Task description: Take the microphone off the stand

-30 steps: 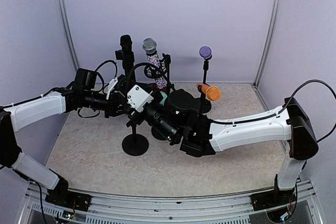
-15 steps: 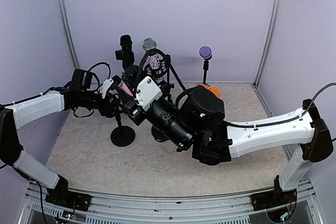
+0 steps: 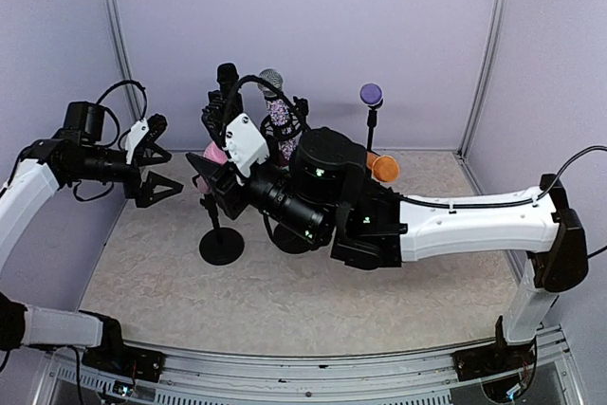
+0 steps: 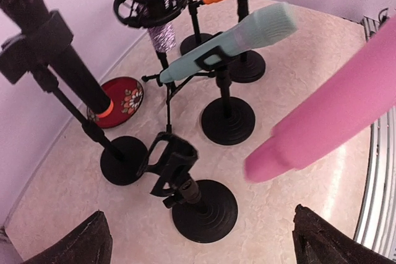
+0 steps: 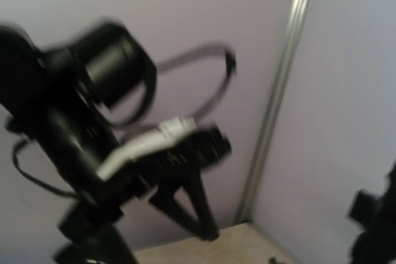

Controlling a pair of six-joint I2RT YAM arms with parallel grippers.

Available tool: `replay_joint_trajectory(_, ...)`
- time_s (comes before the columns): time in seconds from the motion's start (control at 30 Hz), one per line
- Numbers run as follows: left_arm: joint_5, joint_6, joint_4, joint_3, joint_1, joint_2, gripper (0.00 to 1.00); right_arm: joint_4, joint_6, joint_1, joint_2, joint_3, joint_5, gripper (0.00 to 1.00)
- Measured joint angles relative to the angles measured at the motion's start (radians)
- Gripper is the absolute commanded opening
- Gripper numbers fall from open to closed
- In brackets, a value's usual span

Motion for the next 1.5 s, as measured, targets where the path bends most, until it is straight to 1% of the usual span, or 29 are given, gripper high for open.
replay_joint_trajectory(0.13, 0.043, 0.102, -0.129, 0.061, -0.034, -0.048, 0.95, -0.076, 0.096, -0.034, 0.087, 0.102, -0.087, 0.06)
replay_joint_trajectory(0.27, 0.068, 0.152, -0.208, 0.065, -0.089, -0.056, 0.87, -0.117, 0.159, -0.043, 0.183, 0.199, -0.170, 0.06)
replay_joint_trajectory(0.33, 0.073, 0.172, -0.236, 0.065, -0.097, -0.056, 0.83, -0.127, 0.185, -0.043, 0.220, 0.230, -0.205, 0.05)
replay_joint_trajectory(0.47, 0.084, 0.219, -0.307, 0.065, -0.098, -0.056, 0.69, -0.126, 0.232, -0.047, 0.246, 0.241, -0.261, 0.05)
replay_joint_trajectory(0.53, 0.091, 0.230, -0.324, 0.065, -0.098, -0.056, 0.64, -0.119, 0.258, -0.053, 0.246, 0.241, -0.285, 0.06)
replay_joint_trajectory(0.67, 0.104, 0.257, -0.356, 0.065, -0.098, -0.055, 0.62, -0.066, 0.314, -0.066, 0.246, 0.232, -0.330, 0.06)
replay_joint_trajectory(0.73, 0.114, 0.269, -0.368, 0.065, -0.098, -0.055, 0.58, -0.047, 0.330, -0.069, 0.246, 0.226, -0.346, 0.05)
replay_joint_trajectory(0.8, 0.122, 0.276, -0.376, 0.064, -0.098, -0.055, 0.47, -0.036, 0.343, -0.071, 0.246, 0.224, -0.357, 0.07)
replay_joint_trajectory(0.83, 0.125, 0.280, -0.378, 0.064, -0.098, -0.055, 0.40, -0.032, 0.348, -0.072, 0.246, 0.224, -0.362, 0.11)
replay_joint_trajectory(0.9, 0.133, 0.287, -0.386, 0.064, -0.098, -0.054, 0.24, -0.023, 0.349, -0.072, 0.246, 0.224, -0.362, 0.38)
replay_joint_trajectory(0.93, 0.136, 0.308, -0.389, 0.064, -0.098, -0.053, 0.20, -0.023, 0.361, -0.073, 0.246, 0.223, -0.363, 0.49)
replay_joint_trajectory(1.0, 0.137, 0.346, -0.387, 0.065, -0.105, -0.050, 0.20, -0.020, 0.383, -0.084, 0.246, 0.222, -0.367, 0.73)
replay_joint_trajectory(1.03, 0.137, 0.343, -0.387, 0.065, -0.103, -0.044, 0.20, -0.016, 0.381, -0.087, 0.246, 0.222, -0.360, 0.82)
replay_joint_trajectory(1.07, 0.140, 0.334, -0.388, 0.065, -0.096, -0.035, 0.21, -0.017, 0.377, -0.088, 0.246, 0.220, -0.352, 0.87)
replay_joint_trajectory(1.13, 0.137, 0.327, -0.378, 0.058, -0.074, -0.014, 0.23, -0.016, 0.365, -0.088, 0.246, 0.213, -0.332, 0.93)
replay_joint_trajectory(1.23, 0.142, 0.334, -0.364, 0.032, -0.003, 0.011, 0.25, -0.014, 0.345, -0.089, 0.241, 0.186, -0.288, 0.96)
replay_joint_trajectory(1.37, 0.117, 0.354, -0.340, 0.012, 0.154, 0.044, 0.27, -0.023, 0.326, -0.108, 0.193, 0.080, -0.237, 0.96)
replay_joint_trajectory(1.5, 0.050, 0.358, -0.252, -0.061, 0.277, 0.055, 0.30, -0.058, 0.323, -0.125, 0.166, 0.052, -0.198, 0.92)
